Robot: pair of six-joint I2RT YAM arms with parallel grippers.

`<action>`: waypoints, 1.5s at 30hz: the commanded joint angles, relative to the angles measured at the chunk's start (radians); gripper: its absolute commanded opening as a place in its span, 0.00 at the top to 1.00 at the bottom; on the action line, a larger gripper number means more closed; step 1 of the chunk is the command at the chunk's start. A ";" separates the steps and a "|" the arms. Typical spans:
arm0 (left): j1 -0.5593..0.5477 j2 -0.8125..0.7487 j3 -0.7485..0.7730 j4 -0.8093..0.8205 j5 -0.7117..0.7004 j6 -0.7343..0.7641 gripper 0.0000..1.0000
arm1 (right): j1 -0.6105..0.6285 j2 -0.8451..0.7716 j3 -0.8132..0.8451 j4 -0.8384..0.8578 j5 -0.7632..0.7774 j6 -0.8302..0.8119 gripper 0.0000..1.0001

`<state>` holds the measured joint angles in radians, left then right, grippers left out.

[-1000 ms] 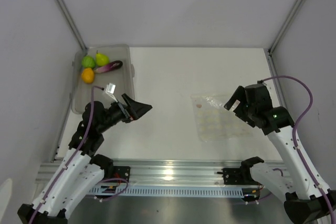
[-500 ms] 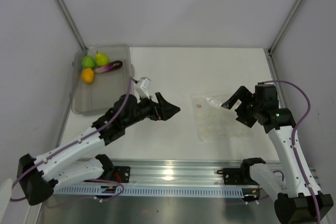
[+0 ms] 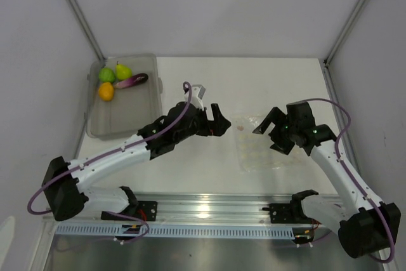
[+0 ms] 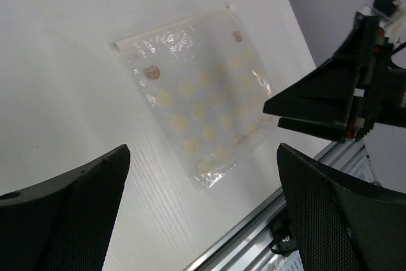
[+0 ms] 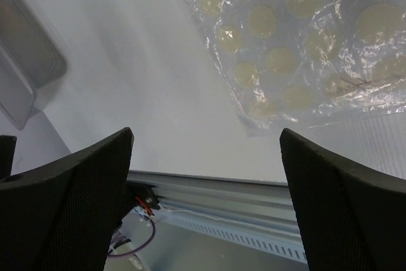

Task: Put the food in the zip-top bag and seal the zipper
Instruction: Pick up the zipper food storage bag at the center of the board.

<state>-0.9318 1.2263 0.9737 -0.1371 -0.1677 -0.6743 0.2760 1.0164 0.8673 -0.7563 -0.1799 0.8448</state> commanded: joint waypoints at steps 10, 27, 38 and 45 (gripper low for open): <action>0.136 0.404 0.210 0.066 0.322 -0.122 0.25 | 0.005 0.019 -0.050 0.138 0.045 0.102 0.01; 0.162 0.746 0.349 0.171 0.298 -0.174 0.33 | -0.089 -0.154 0.039 0.006 -0.009 0.057 0.01; 0.237 0.849 0.400 0.185 0.361 -0.156 0.36 | -0.115 -0.151 0.050 0.008 -0.018 0.025 0.01; 0.241 0.907 0.462 0.217 0.402 -0.176 0.40 | -0.130 -0.128 0.072 0.008 -0.013 0.013 0.01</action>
<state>-0.6895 2.1242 1.3777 0.0360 0.1944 -0.8383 0.1547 0.8917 0.8875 -0.7498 -0.1925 0.8780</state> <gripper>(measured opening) 0.607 0.993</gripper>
